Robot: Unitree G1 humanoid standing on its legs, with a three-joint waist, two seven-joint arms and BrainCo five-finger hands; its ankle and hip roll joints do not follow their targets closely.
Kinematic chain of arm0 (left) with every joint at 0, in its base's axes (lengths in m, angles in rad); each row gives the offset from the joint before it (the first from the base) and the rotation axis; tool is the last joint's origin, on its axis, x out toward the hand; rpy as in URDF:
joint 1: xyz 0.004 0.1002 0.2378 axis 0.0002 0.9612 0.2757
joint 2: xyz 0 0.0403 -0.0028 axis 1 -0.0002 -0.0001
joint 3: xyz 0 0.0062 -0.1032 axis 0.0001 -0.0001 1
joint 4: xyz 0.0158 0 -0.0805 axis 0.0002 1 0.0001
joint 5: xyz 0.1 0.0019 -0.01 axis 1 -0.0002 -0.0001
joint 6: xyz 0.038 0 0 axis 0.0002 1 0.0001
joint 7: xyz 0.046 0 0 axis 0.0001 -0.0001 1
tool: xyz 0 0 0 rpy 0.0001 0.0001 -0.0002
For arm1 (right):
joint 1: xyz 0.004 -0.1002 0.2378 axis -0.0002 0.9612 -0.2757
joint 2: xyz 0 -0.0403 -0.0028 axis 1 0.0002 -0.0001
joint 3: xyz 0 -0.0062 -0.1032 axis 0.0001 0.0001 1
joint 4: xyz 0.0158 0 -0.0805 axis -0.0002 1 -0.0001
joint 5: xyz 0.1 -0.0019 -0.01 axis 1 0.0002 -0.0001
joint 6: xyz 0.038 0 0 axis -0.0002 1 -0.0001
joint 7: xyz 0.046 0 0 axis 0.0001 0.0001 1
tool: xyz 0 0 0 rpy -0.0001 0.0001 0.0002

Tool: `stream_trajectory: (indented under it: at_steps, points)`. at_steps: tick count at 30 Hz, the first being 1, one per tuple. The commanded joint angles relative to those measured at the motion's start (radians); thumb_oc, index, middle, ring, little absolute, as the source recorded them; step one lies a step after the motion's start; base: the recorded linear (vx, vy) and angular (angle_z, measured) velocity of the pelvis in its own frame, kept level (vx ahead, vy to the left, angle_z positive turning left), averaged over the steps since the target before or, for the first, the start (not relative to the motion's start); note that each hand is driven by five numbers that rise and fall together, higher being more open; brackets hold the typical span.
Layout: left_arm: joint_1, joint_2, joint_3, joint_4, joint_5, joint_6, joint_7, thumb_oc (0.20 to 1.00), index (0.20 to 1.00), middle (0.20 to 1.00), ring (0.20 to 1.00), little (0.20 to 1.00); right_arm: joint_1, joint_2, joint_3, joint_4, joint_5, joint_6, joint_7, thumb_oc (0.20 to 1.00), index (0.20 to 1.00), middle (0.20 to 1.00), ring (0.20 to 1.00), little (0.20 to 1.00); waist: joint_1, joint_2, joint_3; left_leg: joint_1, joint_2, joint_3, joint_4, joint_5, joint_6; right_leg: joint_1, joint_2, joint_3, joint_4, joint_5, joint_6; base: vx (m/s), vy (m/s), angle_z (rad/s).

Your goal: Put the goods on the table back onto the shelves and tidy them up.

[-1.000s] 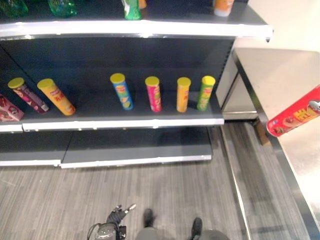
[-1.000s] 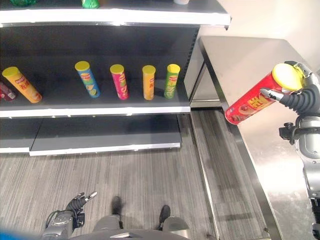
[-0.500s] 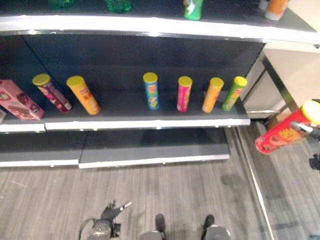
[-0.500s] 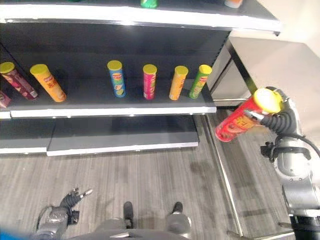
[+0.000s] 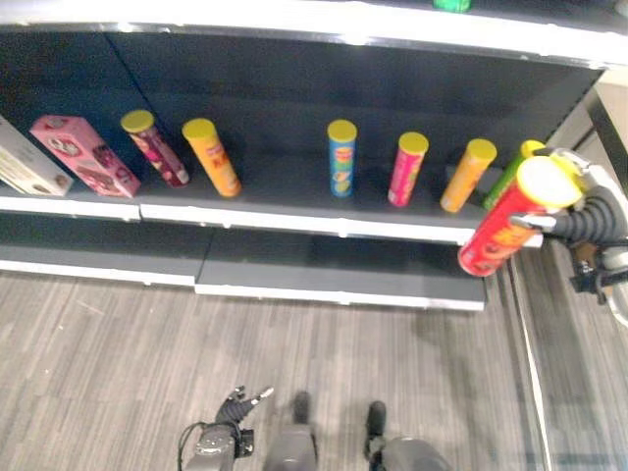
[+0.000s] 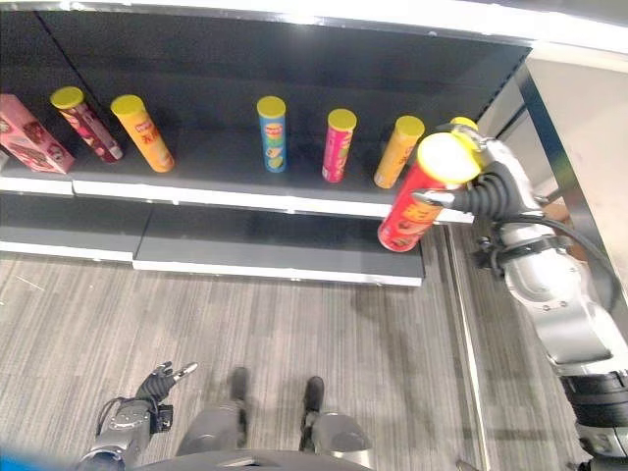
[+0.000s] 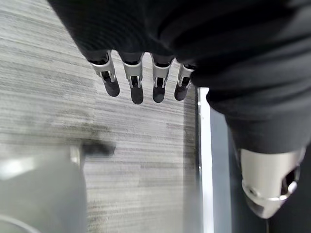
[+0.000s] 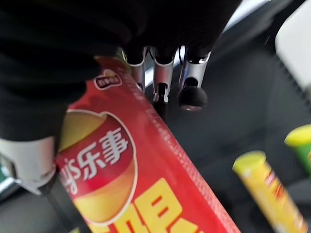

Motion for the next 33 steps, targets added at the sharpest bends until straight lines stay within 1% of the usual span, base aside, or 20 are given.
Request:
stream_trajectory:
  at_steps: [1,2,3,4,5,7,9,10,11,12,13,14,15,17,22,26,27,30,32,33]
  points:
    - [0.020,0.022,-0.030,-0.001,-0.015,-0.010,0.025,1.000,1.000,1.000,1.000,1.000,0.027,0.019,-0.068,-0.028,-0.070,-0.021,-0.019,0.200,0.200,0.200,0.200,0.200,0.005,0.031,-0.090,0.086,-0.095,-0.004,-0.025,-0.015,-0.025,0.044,-0.041,0.045,0.041,-0.205,0.093,0.41,0.626,0.22]
    - [0.020,0.023,-0.037,0.005,-0.005,-0.008,0.024,1.000,1.000,1.000,1.000,1.000,0.027,0.032,-0.057,-0.024,-0.077,-0.019,-0.018,0.200,0.200,0.200,0.200,0.200,0.005,0.040,-0.092,0.086,-0.113,-0.012,-0.022,-0.024,-0.024,0.047,-0.060,0.043,0.048,-0.199,0.097,0.36,0.845,-0.01]
    - [-0.004,0.037,-0.066,0.020,0.044,-0.004,0.034,1.000,1.000,1.000,1.000,1.000,-0.004,0.081,-0.017,-0.029,-0.101,-0.010,-0.020,0.200,0.200,0.200,0.200,0.200,0.010,0.058,-0.081,0.091,-0.165,-0.001,-0.019,-0.054,0.003,0.007,-0.115,0.053,0.113,-0.169,0.114,0.27,0.828,0.00]
    - [-0.009,0.042,-0.070,0.027,0.055,-0.002,0.038,1.000,1.000,1.000,1.000,1.000,-0.022,0.097,0.000,-0.023,-0.109,-0.009,-0.024,0.200,0.200,0.200,0.200,0.200,0.017,0.064,-0.081,0.099,-0.183,0.016,-0.040,-0.053,0.016,-0.013,-0.132,0.056,0.132,-0.157,0.125,0.25,0.977,-0.06]
    - [0.000,0.087,-0.040,0.047,0.031,0.011,-0.004,1.000,1.000,1.000,1.000,1.000,-0.049,0.106,0.025,-0.019,-0.113,-0.004,-0.018,0.200,0.200,0.200,0.200,0.200,0.028,0.091,-0.083,0.120,-0.211,0.034,-0.085,-0.050,0.035,-0.041,-0.155,0.044,0.170,-0.141,0.136,0.15,0.735,0.00]
    - [0.030,0.093,-0.025,0.045,0.071,-0.008,0.041,1.000,1.000,1.000,1.000,1.000,-0.058,0.120,0.037,-0.005,-0.144,-0.001,-0.027,0.200,0.200,0.200,0.200,0.200,0.034,0.109,-0.078,0.138,-0.246,0.041,-0.085,-0.079,0.061,-0.068,-0.191,0.015,0.254,-0.140,0.131,0.14,0.578,-0.20]
    - [0.031,0.082,-0.044,0.034,0.073,0.001,0.028,1.000,1.000,1.000,1.000,1.000,-0.080,0.122,0.075,0.009,-0.152,-0.002,-0.019,0.200,0.200,0.200,0.200,0.200,0.025,0.114,-0.054,0.152,-0.258,0.042,-0.085,-0.091,0.076,-0.123,-0.169,0.049,0.364,-0.138,0.122,0.07,0.255,0.09]
    - [0.029,0.074,-0.055,0.029,0.069,-0.003,0.025,1.000,1.000,1.000,1.000,1.000,-0.094,0.122,0.097,0.009,-0.149,0.001,-0.008,0.200,0.200,0.200,0.200,0.200,0.021,0.114,-0.044,0.155,-0.265,0.048,-0.085,-0.090,0.075,-0.136,-0.114,0.094,0.333,-0.157,0.123,0.03,0.081,0.21]
    - [0.029,0.073,-0.054,0.029,0.069,-0.003,0.025,1.000,1.000,1.000,1.000,1.000,-0.097,0.122,0.099,0.010,-0.149,0.001,-0.008,0.200,0.200,0.200,0.200,0.200,0.022,0.116,-0.044,0.156,-0.262,0.050,-0.085,-0.091,0.074,-0.134,-0.111,0.096,0.328,-0.153,0.123,0.04,0.040,0.04]
    - [0.024,0.060,-0.068,0.047,0.071,-0.008,0.023,1.000,1.000,1.000,1.000,1.000,-0.137,0.120,0.129,0.007,-0.134,-0.009,-0.008,0.200,0.200,0.200,0.200,0.200,0.023,0.120,-0.038,0.147,-0.268,0.053,-0.085,-0.088,0.070,-0.151,-0.071,0.111,0.232,-0.138,0.127,0.02,-0.005,0.06]
    - [0.023,0.059,-0.067,0.047,0.071,-0.008,0.023,1.000,1.000,1.000,1.000,1.000,-0.139,0.120,0.131,0.008,-0.134,-0.009,-0.009,0.200,0.200,0.200,0.200,0.200,0.024,0.121,-0.039,0.147,-0.266,0.055,-0.085,-0.089,0.070,-0.150,-0.069,0.112,0.226,-0.134,0.126,0.01,-0.033,-0.05]
    - [0.016,0.052,-0.072,0.048,0.069,-0.010,0.023,1.000,1.000,1.000,1.000,1.000,-0.158,0.120,0.144,0.005,-0.120,-0.013,-0.011,0.200,0.200,0.200,0.200,0.200,0.020,0.118,-0.026,0.144,-0.271,0.052,-0.085,-0.082,0.069,-0.172,-0.046,0.165,0.146,-0.097,0.141,-0.01,-0.029,0.14]
    - [0.015,0.052,-0.071,0.048,0.069,-0.011,0.023,1.000,1.000,1.000,1.000,1.000,-0.159,0.119,0.144,0.006,-0.120,-0.013,-0.011,0.200,0.200,0.200,0.200,0.200,0.021,0.118,-0.025,0.145,-0.270,0.054,-0.085,-0.082,0.069,-0.169,-0.044,0.166,0.139,-0.093,0.141,0.03,-0.076,0.09]
    - [-0.006,0.038,-0.084,0.054,0.079,-0.013,0.031,1.000,1.000,1.000,1.000,1.000,-0.162,0.107,0.147,0.009,-0.131,-0.016,-0.018,0.200,0.200,0.200,0.200,0.200,0.013,0.110,-0.027,0.139,-0.281,0.035,-0.085,-0.081,0.065,-0.141,-0.032,0.230,0.067,-0.069,0.153,0.08,-0.134,0.06]
    - [-0.009,0.021,-0.092,0.065,0.082,-0.007,0.029,1.000,1.000,1.000,1.000,1.000,-0.136,0.095,0.150,-0.003,-0.132,-0.012,-0.004,0.200,0.200,0.200,0.200,0.200,0.006,0.105,-0.048,0.147,-0.271,0.013,-0.085,-0.076,0.047,-0.089,-0.024,0.199,0.017,-0.063,0.134,0.11,-0.174,0.33]
    - [0.010,0.015,-0.093,0.066,0.095,0.002,0.031,1.000,1.000,1.000,1.000,1.000,-0.102,0.071,0.146,0.032,-0.213,0.008,-0.023,0.200,0.200,0.200,0.200,0.200,0.008,0.111,-0.064,0.167,-0.252,0.001,-0.085,-0.080,0.027,-0.042,-0.021,0.135,0.010,-0.096,0.127,0.14,-0.175,0.33]
    - [0.012,0.016,-0.094,0.060,0.091,0.005,0.036,1.000,1.000,1.000,1.000,1.000,-0.106,0.074,0.137,0.043,-0.241,0.016,-0.048,0.200,0.200,0.200,0.200,0.200,0.011,0.113,-0.060,0.164,-0.250,-0.002,-0.085,-0.078,0.024,-0.042,-0.022,0.127,0.010,-0.100,0.126,0.10,-0.135,0.19]
    - [-0.005,0.014,-0.111,0.047,0.071,0.006,0.075,1.000,1.000,1.000,1.000,1.000,-0.188,0.125,0.109,0.096,-0.421,0.064,-0.228,0.200,0.200,0.200,0.200,0.200,0.032,0.131,-0.024,0.117,-0.246,-0.024,-0.085,-0.059,0.011,-0.074,-0.023,0.097,0.010,-0.099,0.122,0.02,-0.095,0.20]
    - [-0.008,0.014,-0.116,0.044,0.070,0.006,0.083,1.000,1.000,1.000,1.000,1.000,-0.209,0.130,0.109,0.116,-0.449,0.075,-0.259,0.200,0.200,0.200,0.200,0.200,0.037,0.137,-0.016,0.109,-0.245,-0.028,-0.085,-0.059,0.008,-0.080,-0.022,0.090,0.010,-0.103,0.123,-0.01,-0.044,0.40]
    - [-0.013,0.011,-0.143,0.037,0.059,-0.005,0.107,1.000,1.000,1.000,1.000,1.000,-0.285,0.142,0.102,0.176,-0.508,0.110,-0.363,0.200,0.200,0.200,0.200,0.200,0.055,0.153,0.009,0.070,-0.245,-0.042,-0.085,-0.042,0.001,-0.110,-0.025,0.075,0.010,-0.097,0.120,-0.02,-0.036,0.42]
